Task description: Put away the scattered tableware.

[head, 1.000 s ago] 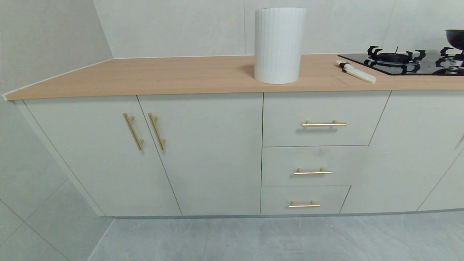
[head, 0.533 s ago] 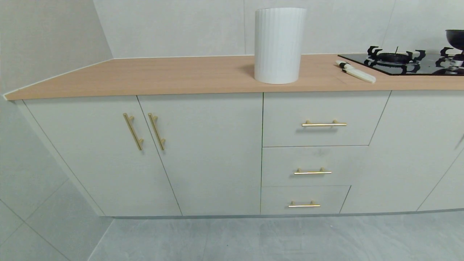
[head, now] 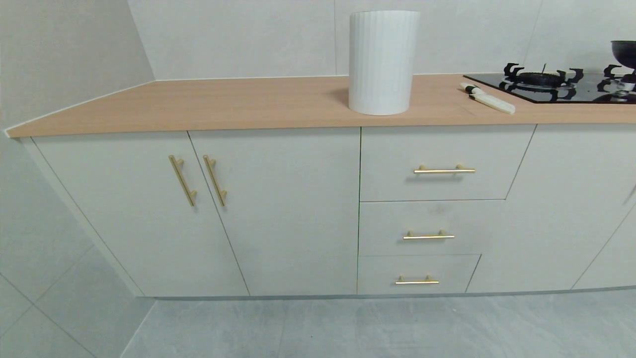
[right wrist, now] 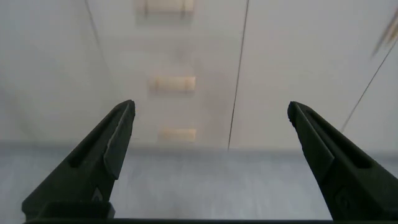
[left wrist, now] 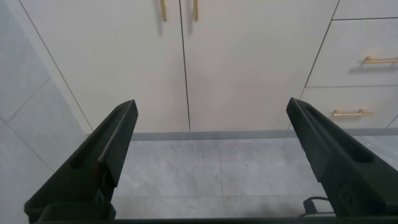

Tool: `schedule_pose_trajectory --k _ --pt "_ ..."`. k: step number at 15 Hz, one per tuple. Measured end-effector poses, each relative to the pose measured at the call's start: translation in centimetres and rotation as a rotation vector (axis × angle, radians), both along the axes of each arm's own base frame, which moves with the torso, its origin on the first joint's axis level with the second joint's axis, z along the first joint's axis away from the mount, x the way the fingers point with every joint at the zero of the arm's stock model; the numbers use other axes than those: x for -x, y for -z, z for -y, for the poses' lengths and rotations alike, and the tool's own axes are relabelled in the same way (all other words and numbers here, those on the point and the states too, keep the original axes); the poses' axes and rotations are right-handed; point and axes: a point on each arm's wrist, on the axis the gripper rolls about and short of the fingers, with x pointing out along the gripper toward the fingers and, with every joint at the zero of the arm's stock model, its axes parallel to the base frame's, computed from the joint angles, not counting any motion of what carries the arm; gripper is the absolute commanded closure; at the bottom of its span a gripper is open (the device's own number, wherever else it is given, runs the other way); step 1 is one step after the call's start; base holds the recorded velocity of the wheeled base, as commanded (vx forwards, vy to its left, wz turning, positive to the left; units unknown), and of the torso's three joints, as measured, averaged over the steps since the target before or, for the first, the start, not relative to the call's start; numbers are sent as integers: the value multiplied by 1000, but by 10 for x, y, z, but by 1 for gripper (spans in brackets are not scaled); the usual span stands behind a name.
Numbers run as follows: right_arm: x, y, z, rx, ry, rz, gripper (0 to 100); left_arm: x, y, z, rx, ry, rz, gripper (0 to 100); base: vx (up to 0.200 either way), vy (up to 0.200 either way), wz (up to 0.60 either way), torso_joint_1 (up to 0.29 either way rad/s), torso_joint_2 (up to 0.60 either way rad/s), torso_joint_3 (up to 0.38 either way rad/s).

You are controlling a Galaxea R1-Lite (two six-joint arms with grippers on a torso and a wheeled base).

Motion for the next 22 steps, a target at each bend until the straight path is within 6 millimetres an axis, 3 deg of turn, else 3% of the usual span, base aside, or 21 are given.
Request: schedule_pose_trajectory --k 22 --pt "0 2 0 -5 -7 -13 0 0 0 0 -7 2 0 0 0 0 0 0 0 0"
